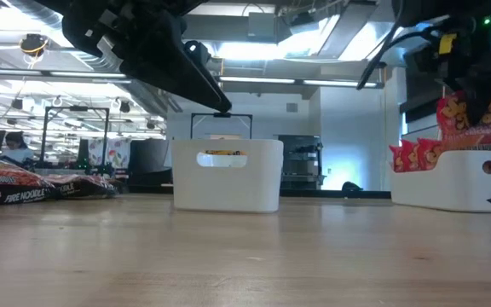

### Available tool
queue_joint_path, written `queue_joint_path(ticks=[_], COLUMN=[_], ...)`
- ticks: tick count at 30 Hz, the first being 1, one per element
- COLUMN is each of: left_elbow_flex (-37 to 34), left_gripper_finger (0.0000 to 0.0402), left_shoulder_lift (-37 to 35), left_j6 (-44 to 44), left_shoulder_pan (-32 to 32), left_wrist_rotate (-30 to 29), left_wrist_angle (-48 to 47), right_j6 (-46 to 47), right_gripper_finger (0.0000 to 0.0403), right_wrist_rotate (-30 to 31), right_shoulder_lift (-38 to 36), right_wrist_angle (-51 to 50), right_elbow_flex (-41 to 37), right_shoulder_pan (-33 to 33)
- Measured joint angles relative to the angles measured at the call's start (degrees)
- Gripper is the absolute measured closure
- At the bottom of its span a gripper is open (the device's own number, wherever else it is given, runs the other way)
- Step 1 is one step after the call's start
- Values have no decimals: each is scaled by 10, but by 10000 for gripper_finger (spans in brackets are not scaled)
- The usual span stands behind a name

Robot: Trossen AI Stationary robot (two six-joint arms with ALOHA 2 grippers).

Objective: Sort Maruchan noodles
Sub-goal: Put the orange noodle pack into the bottom right white bin

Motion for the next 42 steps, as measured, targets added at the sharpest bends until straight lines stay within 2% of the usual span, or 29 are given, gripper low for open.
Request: queue_joint_path(ticks=[15,22,28,33,42], left_elbow_flex=[0,0,0,0,0], left_gripper_finger=[223,223,223,223,223], left_shoulder_lift=[0,0,0,0,0], left_j6=[0,0,1,0,1], left_shoulder_pan=[0,0,0,0,0], left_wrist_rotate=[0,0,0,0,0], left_wrist_angle=[0,0,0,0,-1], right_j6=[-42,-41,-42,10,122], right_gripper_finger=[336,336,336,336,336], right_wrist_rotate=[11,-3,-19,-21,-17], right_shoulder_lift=[56,74,75,74,75], right_wrist_angle=[84,63,134,174,184], right_elbow_flex=[-3,-4,-51,-81,-84], right_shoulder_pan=[0,0,0,0,0])
